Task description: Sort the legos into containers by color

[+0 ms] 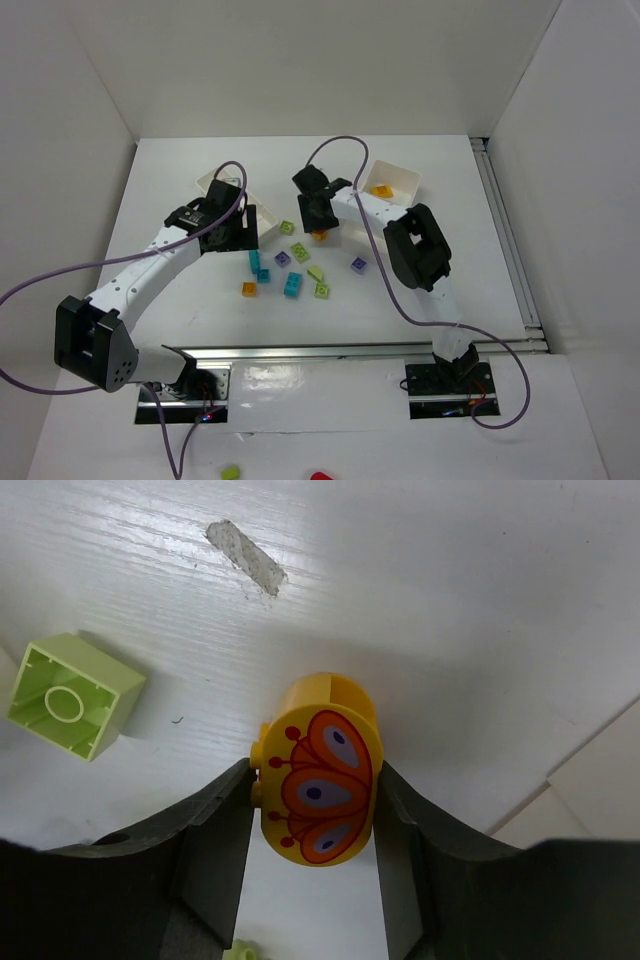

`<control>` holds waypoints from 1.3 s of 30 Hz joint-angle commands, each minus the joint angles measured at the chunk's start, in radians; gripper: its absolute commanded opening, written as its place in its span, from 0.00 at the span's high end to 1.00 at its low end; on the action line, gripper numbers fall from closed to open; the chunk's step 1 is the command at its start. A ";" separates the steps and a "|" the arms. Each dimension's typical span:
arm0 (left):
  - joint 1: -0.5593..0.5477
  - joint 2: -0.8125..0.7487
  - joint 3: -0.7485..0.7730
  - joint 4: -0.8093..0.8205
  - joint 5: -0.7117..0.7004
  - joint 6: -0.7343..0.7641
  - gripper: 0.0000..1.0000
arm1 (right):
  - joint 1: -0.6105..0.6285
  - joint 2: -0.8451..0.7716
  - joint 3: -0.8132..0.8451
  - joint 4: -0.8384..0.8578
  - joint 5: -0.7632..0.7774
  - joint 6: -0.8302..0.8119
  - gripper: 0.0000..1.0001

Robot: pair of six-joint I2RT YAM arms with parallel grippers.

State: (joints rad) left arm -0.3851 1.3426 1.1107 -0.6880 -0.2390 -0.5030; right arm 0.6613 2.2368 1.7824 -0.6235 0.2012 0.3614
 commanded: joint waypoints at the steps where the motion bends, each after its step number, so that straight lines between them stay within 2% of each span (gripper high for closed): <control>1: -0.005 -0.017 0.011 0.005 -0.013 -0.011 0.09 | -0.003 -0.052 0.014 0.047 -0.028 0.004 0.59; 4: -0.005 -0.017 0.011 -0.004 -0.013 -0.002 0.09 | -0.014 -0.071 0.081 0.033 -0.014 -0.009 0.64; 8: -0.005 -0.008 -0.002 -0.004 0.026 -0.002 0.09 | -0.041 -0.159 0.129 0.015 0.084 -0.019 0.64; 15: -0.026 0.004 -0.095 0.007 0.092 -0.031 0.09 | -0.213 -0.344 -0.035 0.107 0.205 0.000 0.60; 19: -0.038 0.026 -0.124 0.039 0.113 -0.042 0.11 | -0.325 -0.344 -0.060 0.085 0.178 0.027 0.58; 23: -0.049 0.062 -0.147 0.050 0.122 -0.051 0.11 | -0.353 -0.310 -0.084 0.096 0.178 0.036 0.58; 25: -0.049 0.075 -0.172 0.071 0.122 -0.051 0.11 | -0.380 -0.295 -0.084 0.096 0.187 0.045 0.50; 28: -0.049 0.102 -0.183 0.081 0.112 -0.060 0.12 | -0.391 -0.266 -0.084 0.107 0.161 0.045 0.19; 30: -0.049 0.102 -0.192 0.081 0.112 -0.069 0.13 | -0.391 -0.255 -0.051 0.097 0.161 0.045 0.15; 39: -0.049 0.121 -0.232 0.099 0.112 -0.069 0.25 | -0.373 -0.356 -0.084 0.097 0.184 0.034 0.15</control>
State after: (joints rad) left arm -0.4313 1.4487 0.8959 -0.6029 -0.1314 -0.5575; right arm 0.2794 1.9781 1.6993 -0.5449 0.3630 0.3985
